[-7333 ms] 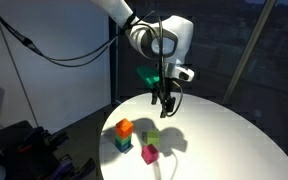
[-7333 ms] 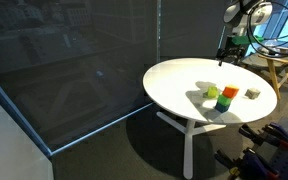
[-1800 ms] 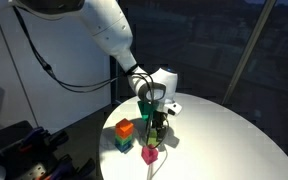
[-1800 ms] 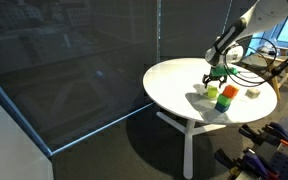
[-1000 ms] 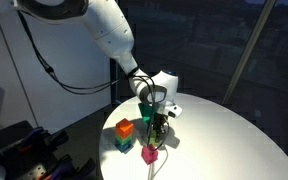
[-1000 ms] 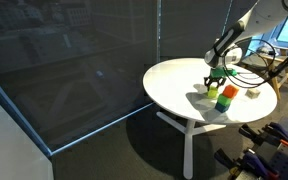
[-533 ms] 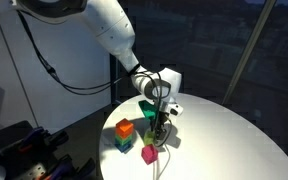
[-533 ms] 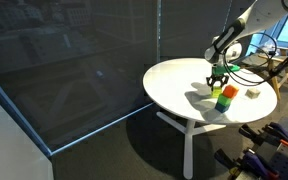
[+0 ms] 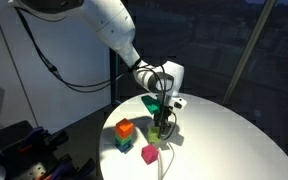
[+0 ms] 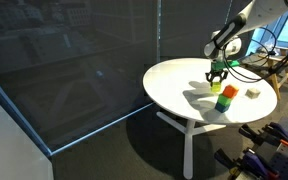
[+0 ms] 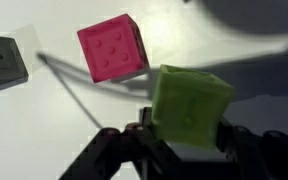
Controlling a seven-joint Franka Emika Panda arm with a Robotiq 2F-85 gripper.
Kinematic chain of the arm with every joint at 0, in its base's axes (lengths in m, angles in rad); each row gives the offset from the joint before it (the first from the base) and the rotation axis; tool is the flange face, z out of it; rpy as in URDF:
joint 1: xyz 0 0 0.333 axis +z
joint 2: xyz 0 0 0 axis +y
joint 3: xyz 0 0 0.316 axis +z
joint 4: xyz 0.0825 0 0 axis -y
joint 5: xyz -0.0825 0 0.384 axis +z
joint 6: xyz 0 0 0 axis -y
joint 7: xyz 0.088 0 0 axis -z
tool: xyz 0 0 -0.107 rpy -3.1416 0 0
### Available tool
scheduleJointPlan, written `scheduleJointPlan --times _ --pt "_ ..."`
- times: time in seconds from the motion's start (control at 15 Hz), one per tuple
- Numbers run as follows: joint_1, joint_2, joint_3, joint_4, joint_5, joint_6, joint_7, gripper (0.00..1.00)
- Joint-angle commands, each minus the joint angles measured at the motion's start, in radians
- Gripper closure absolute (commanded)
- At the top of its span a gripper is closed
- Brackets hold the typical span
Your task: Put the light green block on the orange block
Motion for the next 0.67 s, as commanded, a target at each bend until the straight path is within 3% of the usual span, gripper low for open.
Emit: scheduleJointPlan --times 0.0,0.6 --pt "-0.009 -0.045 0.009 -0.004 0.001 -0.004 -0.004 0.69" --pt "-0.031 -0.134 0.033 -0.030 0.026 0.034 -0.040 0.69"
